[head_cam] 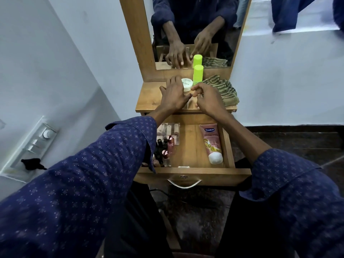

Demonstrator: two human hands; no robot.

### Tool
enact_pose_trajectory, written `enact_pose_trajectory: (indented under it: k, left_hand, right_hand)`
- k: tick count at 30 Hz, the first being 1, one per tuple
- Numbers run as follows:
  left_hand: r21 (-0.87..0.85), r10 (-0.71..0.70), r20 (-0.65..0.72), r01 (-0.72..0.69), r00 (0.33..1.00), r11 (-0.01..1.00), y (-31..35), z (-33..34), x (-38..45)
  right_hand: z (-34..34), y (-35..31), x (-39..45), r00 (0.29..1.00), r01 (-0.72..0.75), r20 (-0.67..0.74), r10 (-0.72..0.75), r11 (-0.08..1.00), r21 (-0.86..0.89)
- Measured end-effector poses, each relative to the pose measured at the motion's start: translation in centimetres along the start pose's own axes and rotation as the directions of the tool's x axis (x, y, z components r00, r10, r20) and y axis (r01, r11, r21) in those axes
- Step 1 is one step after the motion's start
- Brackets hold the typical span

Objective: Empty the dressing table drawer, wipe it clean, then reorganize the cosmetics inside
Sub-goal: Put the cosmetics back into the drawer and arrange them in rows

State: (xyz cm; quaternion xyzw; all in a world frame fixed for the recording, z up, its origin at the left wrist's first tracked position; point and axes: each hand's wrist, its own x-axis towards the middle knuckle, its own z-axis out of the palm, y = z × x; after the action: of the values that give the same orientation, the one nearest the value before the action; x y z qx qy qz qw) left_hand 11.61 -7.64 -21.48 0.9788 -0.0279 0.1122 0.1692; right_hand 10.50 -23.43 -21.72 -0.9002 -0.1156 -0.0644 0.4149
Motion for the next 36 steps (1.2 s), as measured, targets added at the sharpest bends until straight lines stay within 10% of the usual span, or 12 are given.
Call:
enact_pose_trajectory:
  k: [24,31,36]
  left_hand:
    - [-0.203,0.031,-0.147,-0.061,0.989,0.977,-3.3,0.1,-4.3]
    - [-0.159,0.175,-0.194,-0.207,0.965,0.965,-2.9,-0.7,-8.6]
    - [-0.283,0.248,0.011,-0.235,0.969,0.930,-4.5,-1.6,-10.1]
  right_hand:
    - [1.5,-1.4,-2.5,0.991,-0.095,-0.086,0.100,0.994,0.061]
    - [2.1,-2.3,-5.4,0.947,-0.309,0.072,0.312,0.832,0.460]
    - [1.7,-0.4,-7.7,0.916,-0.399,0.224,0.332,0.812,0.426]
